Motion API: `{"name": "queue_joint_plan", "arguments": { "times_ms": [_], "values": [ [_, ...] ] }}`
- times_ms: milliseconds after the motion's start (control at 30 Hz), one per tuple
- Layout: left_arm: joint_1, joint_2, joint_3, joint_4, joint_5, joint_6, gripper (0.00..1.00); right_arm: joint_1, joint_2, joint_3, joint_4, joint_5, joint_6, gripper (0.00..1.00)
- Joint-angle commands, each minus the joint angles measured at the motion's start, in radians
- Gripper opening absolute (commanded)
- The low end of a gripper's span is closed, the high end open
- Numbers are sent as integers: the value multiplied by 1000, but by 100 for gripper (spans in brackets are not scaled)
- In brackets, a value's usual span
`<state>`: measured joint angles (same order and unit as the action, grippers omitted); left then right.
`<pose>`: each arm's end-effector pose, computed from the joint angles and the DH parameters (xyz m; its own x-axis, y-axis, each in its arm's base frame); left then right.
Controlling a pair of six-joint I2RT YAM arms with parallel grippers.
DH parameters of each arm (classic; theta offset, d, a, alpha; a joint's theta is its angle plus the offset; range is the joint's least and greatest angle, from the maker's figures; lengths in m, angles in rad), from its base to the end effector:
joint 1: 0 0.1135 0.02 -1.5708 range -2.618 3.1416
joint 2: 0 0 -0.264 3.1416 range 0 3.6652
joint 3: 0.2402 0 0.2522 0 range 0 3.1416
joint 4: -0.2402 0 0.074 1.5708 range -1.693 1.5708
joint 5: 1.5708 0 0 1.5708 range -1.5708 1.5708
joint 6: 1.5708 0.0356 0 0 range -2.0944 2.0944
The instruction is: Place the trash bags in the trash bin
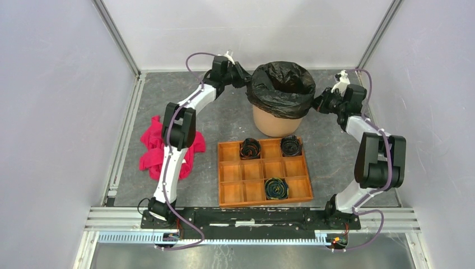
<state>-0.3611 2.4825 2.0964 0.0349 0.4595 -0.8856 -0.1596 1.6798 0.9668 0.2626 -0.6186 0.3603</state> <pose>0.5348 -0.2189 0.2021 -0.7505 -0.4584 -0.4761 0.1977 0.5316 -0.8236 0.3646 -0.0378 0.2162 -0.5383 0.3776 -0.7535 -0.2096 0.8059 0.5536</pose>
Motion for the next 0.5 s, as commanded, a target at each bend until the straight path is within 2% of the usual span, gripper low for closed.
{"name": "queue_joint_plan", "arguments": {
  "times_ms": [0,167,267,333,400,433,467],
  "values": [
    [44,-173,-54,-50,17,57,24,2,-115,26,-113,68,-113,1],
    [100,-306,-149,-120,-19,90,23,2,-162,110,-307,193,-212,0],
    [108,-359,-160,-205,-27,131,26,2,-189,128,-350,229,-225,1],
    [108,-414,-190,-222,-46,154,41,2,-225,111,-331,241,-208,6],
    [108,-483,-227,-234,-93,173,64,2,-260,97,-321,244,-190,15],
    [108,-520,-240,-247,-123,183,73,0,-277,98,-320,245,-186,21],
    [108,-555,-255,-259,-147,190,79,0,-294,97,-325,249,-185,31]
  ]
}}
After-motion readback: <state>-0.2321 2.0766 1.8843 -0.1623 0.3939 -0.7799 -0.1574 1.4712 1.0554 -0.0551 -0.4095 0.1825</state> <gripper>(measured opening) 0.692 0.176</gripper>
